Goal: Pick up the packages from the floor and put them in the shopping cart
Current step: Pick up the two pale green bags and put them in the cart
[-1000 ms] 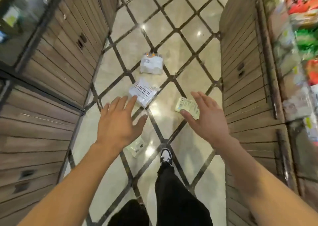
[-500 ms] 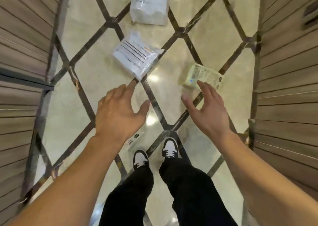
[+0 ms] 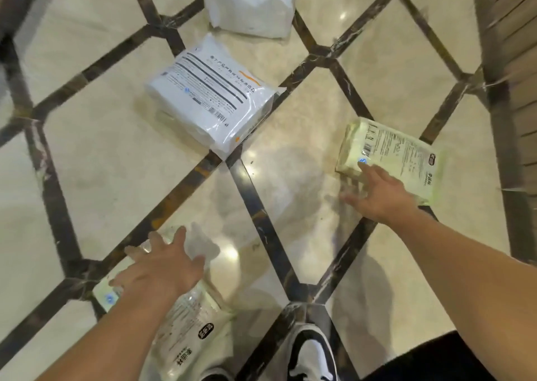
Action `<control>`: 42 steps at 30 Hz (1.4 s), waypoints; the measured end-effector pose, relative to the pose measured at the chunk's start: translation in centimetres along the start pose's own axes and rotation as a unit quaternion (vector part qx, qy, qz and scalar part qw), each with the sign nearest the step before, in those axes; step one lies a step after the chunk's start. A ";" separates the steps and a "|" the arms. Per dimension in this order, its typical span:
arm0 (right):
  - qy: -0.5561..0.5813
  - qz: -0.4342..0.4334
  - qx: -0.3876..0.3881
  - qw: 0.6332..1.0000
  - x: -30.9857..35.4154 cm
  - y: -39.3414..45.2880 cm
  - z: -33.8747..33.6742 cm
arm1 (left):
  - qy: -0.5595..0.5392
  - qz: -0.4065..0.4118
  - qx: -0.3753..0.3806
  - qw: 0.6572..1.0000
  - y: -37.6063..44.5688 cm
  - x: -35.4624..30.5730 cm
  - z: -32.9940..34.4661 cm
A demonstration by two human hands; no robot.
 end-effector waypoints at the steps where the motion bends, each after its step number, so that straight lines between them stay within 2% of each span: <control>1: -0.012 0.005 -0.006 1.000 -0.3 1.9 0.0 | -0.015 -0.004 0.014 1.000 1.4 0.0 0.3; 6: 0.005 0.049 -0.029 0.998 0.8 7.1 0.8 | -0.076 0.000 0.059 0.995 6.8 -1.6 0.9; 10: -0.009 0.064 -0.040 0.997 1.6 7.7 1.8 | -0.075 0.045 0.048 0.995 7.3 -5.4 -0.1; 14: -0.006 0.009 -0.055 0.998 2.3 6.5 1.7 | -0.082 0.090 0.031 0.992 5.6 -8.9 -1.1; 22: -0.077 -0.078 -0.010 0.994 2.4 2.7 2.5 | -0.086 0.156 -0.021 0.984 2.0 -13.5 -6.2; 26: -0.072 -0.140 -0.091 0.983 1.5 0.9 1.5 | -0.094 0.177 -0.068 0.977 2.2 -14.2 -7.5; 29: -0.014 -0.146 -0.175 0.974 0.7 0.5 0.0 | -0.170 0.204 -0.100 0.959 2.5 -14.3 -8.3; 31: 0.059 -0.105 -0.213 0.970 -0.1 1.0 -0.8 | -0.232 0.233 -0.118 0.937 2.3 -14.1 -9.1; 33: 0.139 -0.022 -0.237 0.961 -1.5 1.7 -1.2 | -0.262 0.266 -0.150 0.915 2.0 -13.4 -10.0; 37: 0.281 0.195 -0.207 0.917 -6.3 3.1 1.0 | -0.272 0.307 -0.231 0.882 2.8 -10.5 -11.2; 38: 0.315 0.235 -0.188 0.900 -7.1 3.5 1.9 | -0.259 0.295 -0.271 0.879 3.4 -9.5 -11.3; 40: 0.367 0.295 -0.150 0.869 -7.5 3.6 3.7 | -0.202 0.198 -0.323 0.903 5.4 -6.9 -10.7; 42: 0.398 0.329 -0.114 0.849 -6.8 3.6 5.2 | -0.213 0.074 -0.258 0.939 7.6 -4.2 -8.5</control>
Point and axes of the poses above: each hand's wrist, its own y-axis towards the middle knuckle, its own z-axis out of the palm, x = y × z, the point moved 9 cm from there along y, towards the middle knuckle, and after that the axes turned 15 degrees about y, right-handed, at the moved point
